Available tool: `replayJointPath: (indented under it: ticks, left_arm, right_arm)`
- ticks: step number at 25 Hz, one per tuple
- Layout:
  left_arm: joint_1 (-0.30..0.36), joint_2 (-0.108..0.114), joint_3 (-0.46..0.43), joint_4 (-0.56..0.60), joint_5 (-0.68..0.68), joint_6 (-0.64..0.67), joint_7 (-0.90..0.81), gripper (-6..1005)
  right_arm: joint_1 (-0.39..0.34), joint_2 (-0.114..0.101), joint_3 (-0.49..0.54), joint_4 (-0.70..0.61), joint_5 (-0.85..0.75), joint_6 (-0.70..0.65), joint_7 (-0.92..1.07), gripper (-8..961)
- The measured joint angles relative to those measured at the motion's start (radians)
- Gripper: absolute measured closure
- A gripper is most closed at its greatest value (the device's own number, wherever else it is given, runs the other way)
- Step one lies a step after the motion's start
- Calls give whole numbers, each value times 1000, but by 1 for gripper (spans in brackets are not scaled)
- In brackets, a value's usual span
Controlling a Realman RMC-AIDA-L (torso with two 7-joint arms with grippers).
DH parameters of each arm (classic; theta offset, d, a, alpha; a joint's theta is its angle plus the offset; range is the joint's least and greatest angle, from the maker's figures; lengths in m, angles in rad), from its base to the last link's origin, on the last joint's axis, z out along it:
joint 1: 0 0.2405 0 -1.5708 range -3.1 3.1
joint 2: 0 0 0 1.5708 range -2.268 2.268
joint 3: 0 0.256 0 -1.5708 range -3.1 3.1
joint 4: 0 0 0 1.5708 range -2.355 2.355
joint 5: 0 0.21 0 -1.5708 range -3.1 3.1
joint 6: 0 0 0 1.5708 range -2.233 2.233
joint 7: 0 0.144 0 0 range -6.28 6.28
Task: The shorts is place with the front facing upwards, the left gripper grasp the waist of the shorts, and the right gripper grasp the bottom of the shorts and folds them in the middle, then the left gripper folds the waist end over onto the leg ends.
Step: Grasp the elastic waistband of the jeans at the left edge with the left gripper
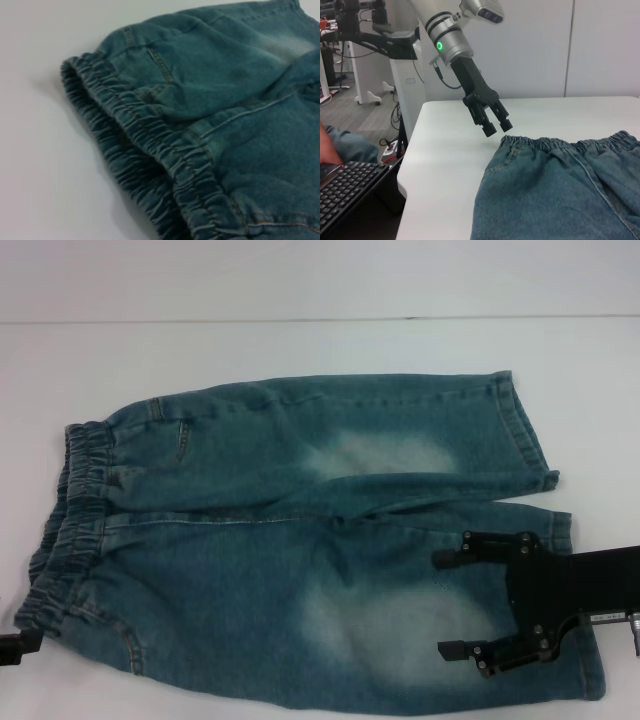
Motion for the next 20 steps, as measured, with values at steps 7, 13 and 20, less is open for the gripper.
replayJointPath:
  ticks: [7, 13, 20]
  left_arm:
    - [-13, -1, 32, -9, 2, -8, -18, 152]
    - [-24, -2, 38, -38, 3, -53, -20, 155]
    - [-27, 0, 91, -48, 13, -81, -51, 158]
  right_arm:
    - [0, 0, 1, 2, 0, 1, -2, 8]
    - [-4, 0, 2, 6, 0, 6, -4, 8]
    - [-6, 0, 7, 7, 0, 8, -4, 9]
